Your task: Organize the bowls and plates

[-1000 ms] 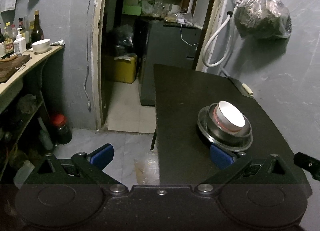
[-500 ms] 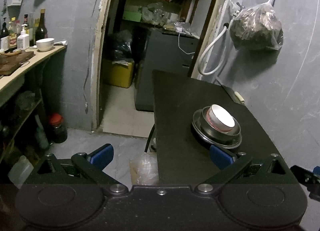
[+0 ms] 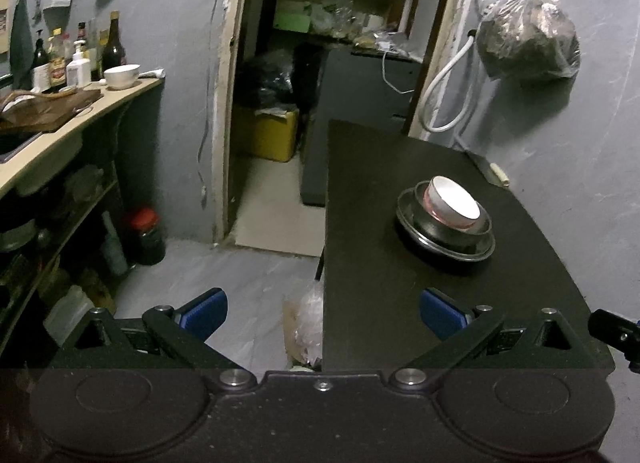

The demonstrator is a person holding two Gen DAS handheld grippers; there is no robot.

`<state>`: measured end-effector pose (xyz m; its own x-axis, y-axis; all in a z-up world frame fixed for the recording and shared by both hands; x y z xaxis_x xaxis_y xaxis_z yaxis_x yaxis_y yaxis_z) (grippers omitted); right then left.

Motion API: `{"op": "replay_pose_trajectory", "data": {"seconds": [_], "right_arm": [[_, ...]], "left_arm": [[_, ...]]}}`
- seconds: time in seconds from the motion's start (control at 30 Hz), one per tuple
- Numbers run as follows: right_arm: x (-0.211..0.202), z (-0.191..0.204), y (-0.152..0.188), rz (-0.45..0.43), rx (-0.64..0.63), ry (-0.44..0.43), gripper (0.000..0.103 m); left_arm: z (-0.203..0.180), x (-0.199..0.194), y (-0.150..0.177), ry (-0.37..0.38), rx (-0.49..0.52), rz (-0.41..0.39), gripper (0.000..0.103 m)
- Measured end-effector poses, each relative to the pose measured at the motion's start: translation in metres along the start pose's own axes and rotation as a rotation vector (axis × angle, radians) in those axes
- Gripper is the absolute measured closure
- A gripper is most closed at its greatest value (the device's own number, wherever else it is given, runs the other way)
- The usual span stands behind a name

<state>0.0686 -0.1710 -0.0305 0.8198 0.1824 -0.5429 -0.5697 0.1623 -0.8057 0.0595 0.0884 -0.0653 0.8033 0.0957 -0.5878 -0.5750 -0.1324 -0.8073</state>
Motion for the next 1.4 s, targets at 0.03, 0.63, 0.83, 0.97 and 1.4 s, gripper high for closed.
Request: {"op": "replay_pose_trajectory", "data": {"seconds": [0.03,0.63,0.83,0.97,1.4], "right_arm": [[0.002,-0.003,0.0,0.002,0.005,-0.002,0.0],[0.022,-0.013,-0.019,-0.044,0.105,-0.001,0.0],[0.032,0.004,-0.028,-0.064,0.169,0.08,0.0],[0.036,0.016,-0.021,-0.049,0.188,0.1,0.0],[0.018,0.026,-0.02,-0.095,0.085,0.17,0.0]], "left_arm": [[-0.001,0.0,0.0,-0.006,0.001,0.001,0.001],[0.0,0.004,-0.042,-0.032,0.057,-0.048,0.001],[0.017,0.02,-0.073,0.033,0.141,-0.06,0.001],[0.024,0.036,-0.088,0.063,0.172,-0.055,0.001],[0.004,0.048,-0.076,0.151,0.239,-0.093,0.001]]}}
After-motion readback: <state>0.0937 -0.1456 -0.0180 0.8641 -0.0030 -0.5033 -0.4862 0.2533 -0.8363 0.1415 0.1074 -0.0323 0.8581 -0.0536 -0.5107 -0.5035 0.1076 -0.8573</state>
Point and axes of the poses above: each gripper's, at about its wrist camera, not at the fingertips, and x roughly the way its jaws point, z to its left, y to its underside, the point moved 10 cm from there along x, roughly the way its jaws point, and after that the axes turned 9 degrees about x, right-handed, at the moved point
